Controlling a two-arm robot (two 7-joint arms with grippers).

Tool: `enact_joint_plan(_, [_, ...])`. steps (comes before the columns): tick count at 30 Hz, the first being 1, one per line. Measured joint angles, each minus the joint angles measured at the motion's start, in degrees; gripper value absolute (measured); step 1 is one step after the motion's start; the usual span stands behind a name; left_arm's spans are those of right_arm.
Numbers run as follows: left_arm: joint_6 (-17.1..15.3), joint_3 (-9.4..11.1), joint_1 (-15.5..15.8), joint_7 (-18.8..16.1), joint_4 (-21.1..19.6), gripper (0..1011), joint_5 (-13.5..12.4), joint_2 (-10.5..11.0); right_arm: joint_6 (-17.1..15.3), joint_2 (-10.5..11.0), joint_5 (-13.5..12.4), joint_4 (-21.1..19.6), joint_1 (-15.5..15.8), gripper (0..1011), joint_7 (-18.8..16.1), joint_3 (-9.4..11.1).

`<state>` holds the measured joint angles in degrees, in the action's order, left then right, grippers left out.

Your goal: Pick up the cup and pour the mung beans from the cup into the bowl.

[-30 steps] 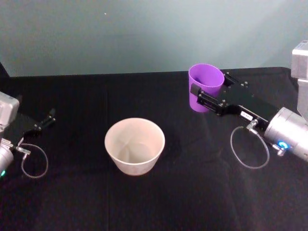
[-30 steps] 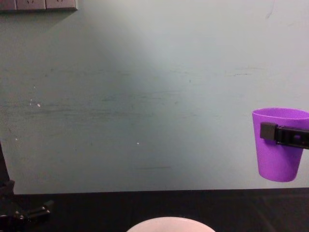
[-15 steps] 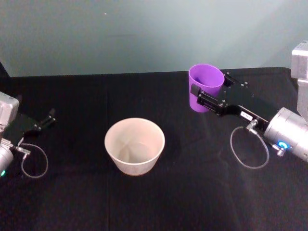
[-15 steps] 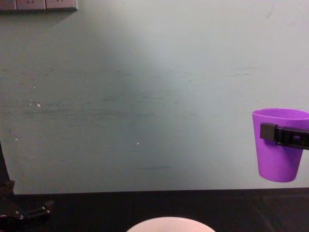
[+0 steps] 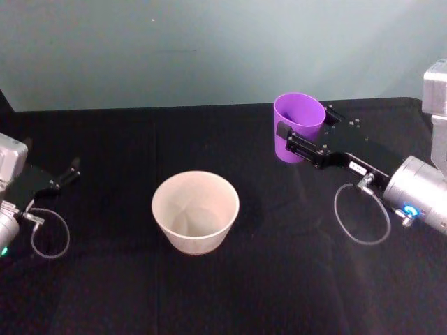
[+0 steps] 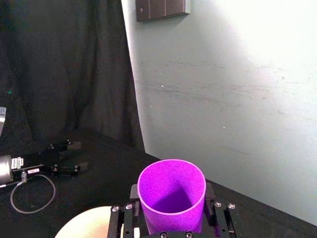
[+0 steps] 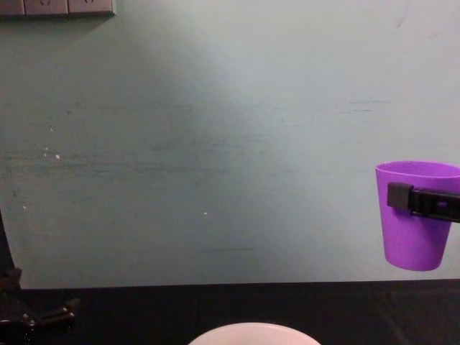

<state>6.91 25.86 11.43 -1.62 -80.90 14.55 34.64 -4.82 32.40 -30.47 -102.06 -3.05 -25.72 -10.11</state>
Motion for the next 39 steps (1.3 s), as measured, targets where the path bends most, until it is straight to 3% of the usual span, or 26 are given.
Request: enact_joint_plan(39, [0.0,0.0,0.0,0.0,0.0,1000,0.0,0.0,0.0,0.0,0.0,0.0,0.0,739,0.0,0.0])
